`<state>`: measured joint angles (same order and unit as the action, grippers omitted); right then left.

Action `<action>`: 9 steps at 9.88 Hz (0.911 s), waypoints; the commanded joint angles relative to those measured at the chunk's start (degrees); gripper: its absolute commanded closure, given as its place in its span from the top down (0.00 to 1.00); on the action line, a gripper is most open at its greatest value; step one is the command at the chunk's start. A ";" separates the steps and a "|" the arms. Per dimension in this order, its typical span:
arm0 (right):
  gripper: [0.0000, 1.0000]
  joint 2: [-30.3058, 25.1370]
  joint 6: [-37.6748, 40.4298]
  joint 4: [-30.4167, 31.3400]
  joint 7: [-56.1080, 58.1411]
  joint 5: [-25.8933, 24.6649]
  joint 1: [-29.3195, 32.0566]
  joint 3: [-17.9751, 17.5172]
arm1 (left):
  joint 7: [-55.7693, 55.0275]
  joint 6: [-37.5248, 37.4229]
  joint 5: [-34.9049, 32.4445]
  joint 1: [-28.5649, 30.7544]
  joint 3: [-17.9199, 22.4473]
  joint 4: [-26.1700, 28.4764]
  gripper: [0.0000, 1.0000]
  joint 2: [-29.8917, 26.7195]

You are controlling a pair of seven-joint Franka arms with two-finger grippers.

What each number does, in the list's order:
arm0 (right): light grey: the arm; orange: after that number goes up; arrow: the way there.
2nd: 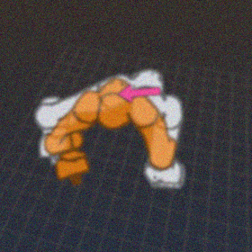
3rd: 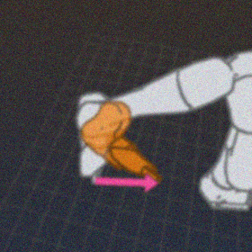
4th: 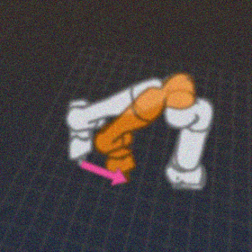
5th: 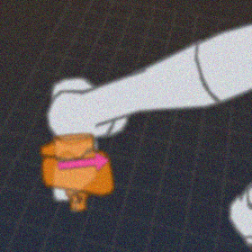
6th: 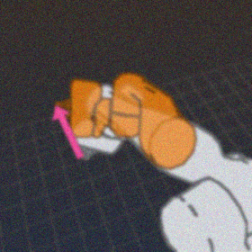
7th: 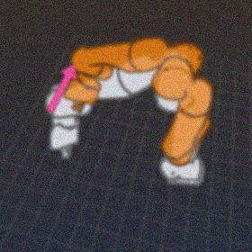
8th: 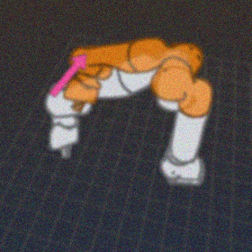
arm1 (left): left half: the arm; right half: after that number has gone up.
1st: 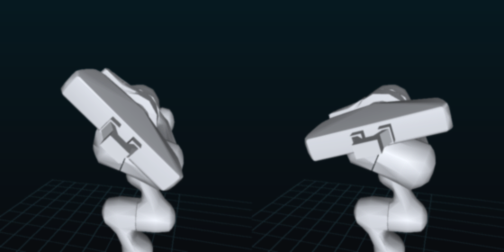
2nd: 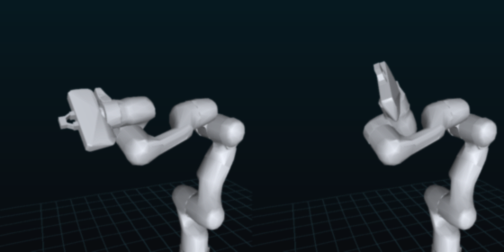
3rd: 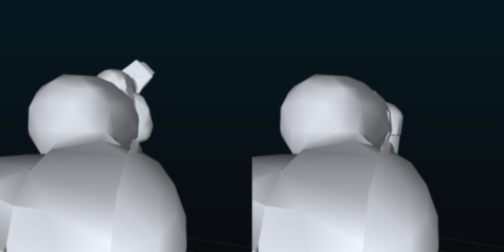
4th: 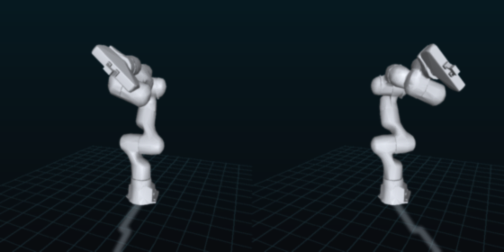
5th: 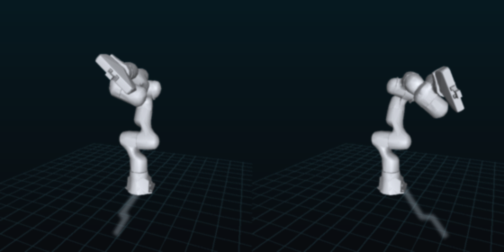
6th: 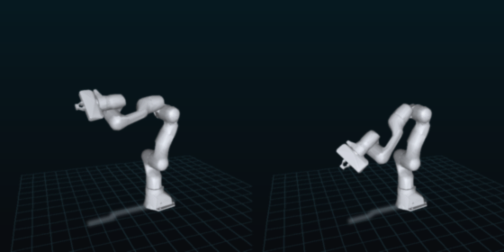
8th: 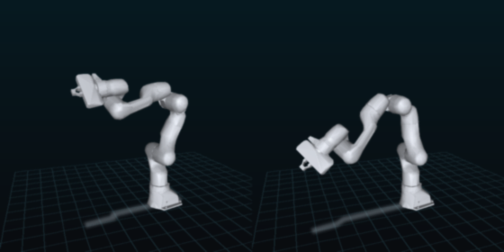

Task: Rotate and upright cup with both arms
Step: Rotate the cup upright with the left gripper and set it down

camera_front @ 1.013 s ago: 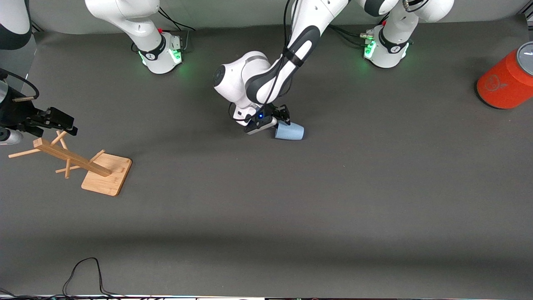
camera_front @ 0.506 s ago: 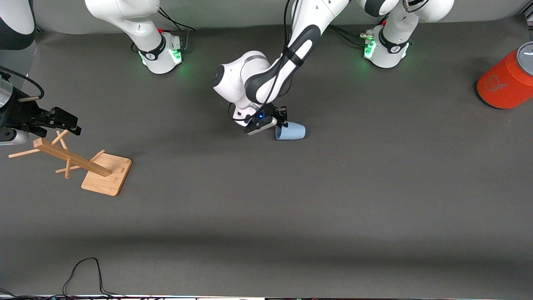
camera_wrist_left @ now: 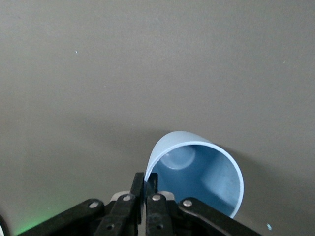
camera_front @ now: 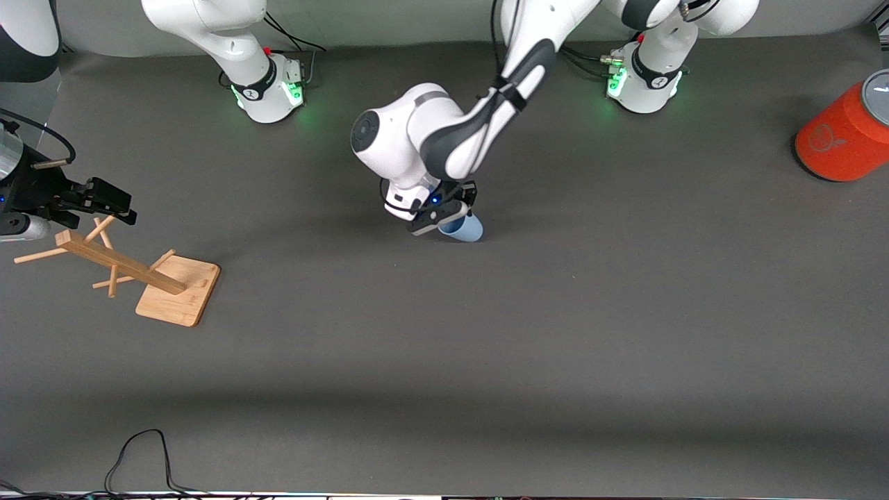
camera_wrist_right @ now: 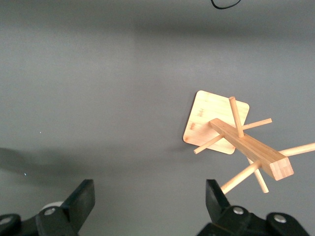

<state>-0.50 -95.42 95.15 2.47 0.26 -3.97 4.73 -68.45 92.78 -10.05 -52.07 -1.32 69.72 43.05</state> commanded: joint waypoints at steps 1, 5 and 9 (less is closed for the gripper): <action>1.00 -0.11 0.94 -0.49 1.31 -0.96 -0.51 0.28 | 8.38 3.86 8.51 4.59 -0.44 1.29 0.00 -2.52; 1.00 -0.03 0.85 -0.66 0.52 -0.96 -0.51 0.37 | 14.49 24.47 20.59 7.69 -0.35 21.86 0.00 -12.51; 1.00 0.06 0.32 -0.66 0.52 -0.96 -0.42 0.72 | 7.23 40.59 22.44 5.23 -0.35 38.54 0.00 -19.85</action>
<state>-0.50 -95.40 95.14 2.57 0.26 -3.94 5.07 -57.51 128.55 11.60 -45.59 -2.29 101.97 26.57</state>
